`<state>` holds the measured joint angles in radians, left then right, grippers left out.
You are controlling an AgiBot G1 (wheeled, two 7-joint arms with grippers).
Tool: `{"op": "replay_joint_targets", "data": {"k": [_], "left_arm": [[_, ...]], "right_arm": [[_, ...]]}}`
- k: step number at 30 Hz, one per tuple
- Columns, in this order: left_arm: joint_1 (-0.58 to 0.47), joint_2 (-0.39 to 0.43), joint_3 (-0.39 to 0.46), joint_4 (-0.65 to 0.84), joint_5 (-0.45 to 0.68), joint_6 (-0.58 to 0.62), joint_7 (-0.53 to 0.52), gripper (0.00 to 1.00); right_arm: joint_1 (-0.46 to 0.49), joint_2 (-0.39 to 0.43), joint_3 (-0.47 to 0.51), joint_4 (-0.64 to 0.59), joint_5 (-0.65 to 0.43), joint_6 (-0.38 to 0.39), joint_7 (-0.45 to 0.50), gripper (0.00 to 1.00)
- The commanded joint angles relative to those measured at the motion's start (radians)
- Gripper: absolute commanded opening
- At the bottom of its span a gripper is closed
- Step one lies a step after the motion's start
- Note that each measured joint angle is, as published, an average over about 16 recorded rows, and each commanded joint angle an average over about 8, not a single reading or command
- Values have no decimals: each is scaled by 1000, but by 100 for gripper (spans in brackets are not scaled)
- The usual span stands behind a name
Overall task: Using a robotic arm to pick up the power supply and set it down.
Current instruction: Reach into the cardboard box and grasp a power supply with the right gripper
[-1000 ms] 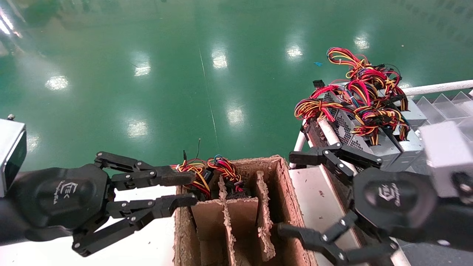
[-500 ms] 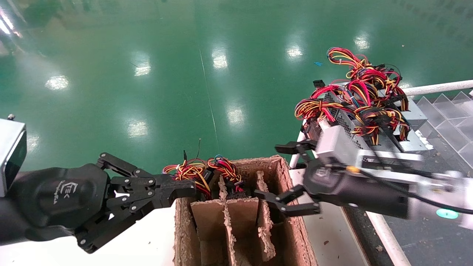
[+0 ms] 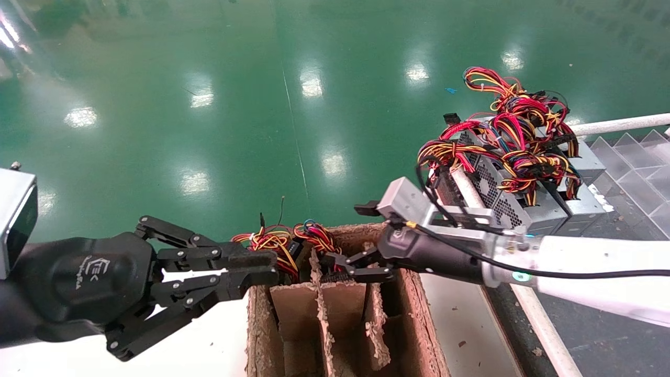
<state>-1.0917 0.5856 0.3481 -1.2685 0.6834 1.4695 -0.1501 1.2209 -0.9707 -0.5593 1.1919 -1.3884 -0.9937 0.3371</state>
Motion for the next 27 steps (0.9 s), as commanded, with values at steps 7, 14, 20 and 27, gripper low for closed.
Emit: {"op": "replay_joint_targets", "data": {"k": [7,14,20,27], "left_arm": [[0,0,0,0,0,0,0,100],[0,0,0,0,0,0,0,100],[0,0,0,0,0,0,0,100],[0,0,0,0,0,0,0,100]], "right_arm": [[-3,-51,-20,-16,-40,44,-8,0],[-12,-68,-25,-26,-50,66,-1,0],[-17,-79,-28,-37,-51,72,0,0],[-19,-82,-28,-41,-44,67,1,0]]}}
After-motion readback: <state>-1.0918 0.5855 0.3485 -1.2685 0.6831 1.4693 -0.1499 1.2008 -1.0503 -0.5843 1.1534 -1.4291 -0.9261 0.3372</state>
